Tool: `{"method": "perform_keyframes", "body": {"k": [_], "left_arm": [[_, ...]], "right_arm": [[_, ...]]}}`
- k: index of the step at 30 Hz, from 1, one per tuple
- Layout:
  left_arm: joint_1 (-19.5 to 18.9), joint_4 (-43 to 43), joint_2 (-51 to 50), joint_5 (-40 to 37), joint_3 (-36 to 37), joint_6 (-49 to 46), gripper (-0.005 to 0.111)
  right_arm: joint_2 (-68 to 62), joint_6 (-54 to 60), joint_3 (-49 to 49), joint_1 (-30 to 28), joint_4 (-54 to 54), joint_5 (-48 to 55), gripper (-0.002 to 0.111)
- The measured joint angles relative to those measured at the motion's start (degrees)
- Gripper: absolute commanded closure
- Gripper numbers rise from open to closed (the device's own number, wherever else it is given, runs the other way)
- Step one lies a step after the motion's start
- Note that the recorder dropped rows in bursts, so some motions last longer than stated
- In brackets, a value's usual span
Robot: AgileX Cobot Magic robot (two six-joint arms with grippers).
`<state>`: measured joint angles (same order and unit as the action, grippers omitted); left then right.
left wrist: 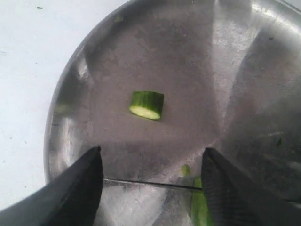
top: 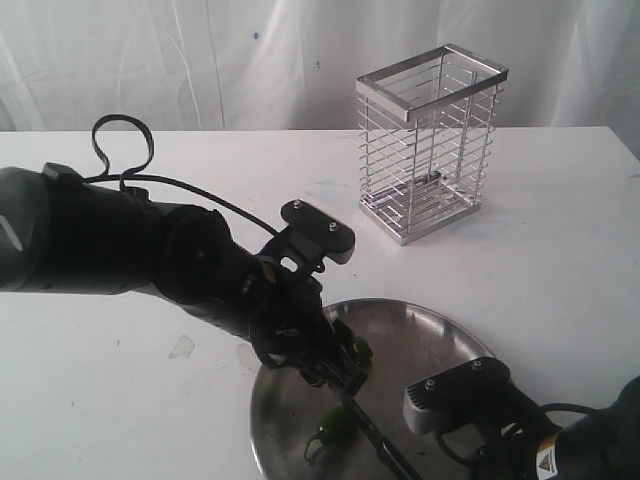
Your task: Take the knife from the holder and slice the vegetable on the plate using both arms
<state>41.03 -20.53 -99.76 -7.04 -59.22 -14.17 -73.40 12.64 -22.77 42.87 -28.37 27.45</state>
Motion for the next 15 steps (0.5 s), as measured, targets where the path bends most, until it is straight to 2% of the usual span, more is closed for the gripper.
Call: {"method": "perform_keyframes", "body": {"k": [10, 15], "left_arm": [[0.0, -1.06, -8.25, 3.2, -0.22, -1.06, 0.043], [0.0, -0.9, -8.6, 3.99, -0.47, -1.28, 0.043]], "right_arm": [[-0.34, 1.01, 0.0, 0.0, 0.0, 0.88, 0.108], [-0.37, 1.01, 0.0, 0.0, 0.0, 0.88, 0.108]]}}
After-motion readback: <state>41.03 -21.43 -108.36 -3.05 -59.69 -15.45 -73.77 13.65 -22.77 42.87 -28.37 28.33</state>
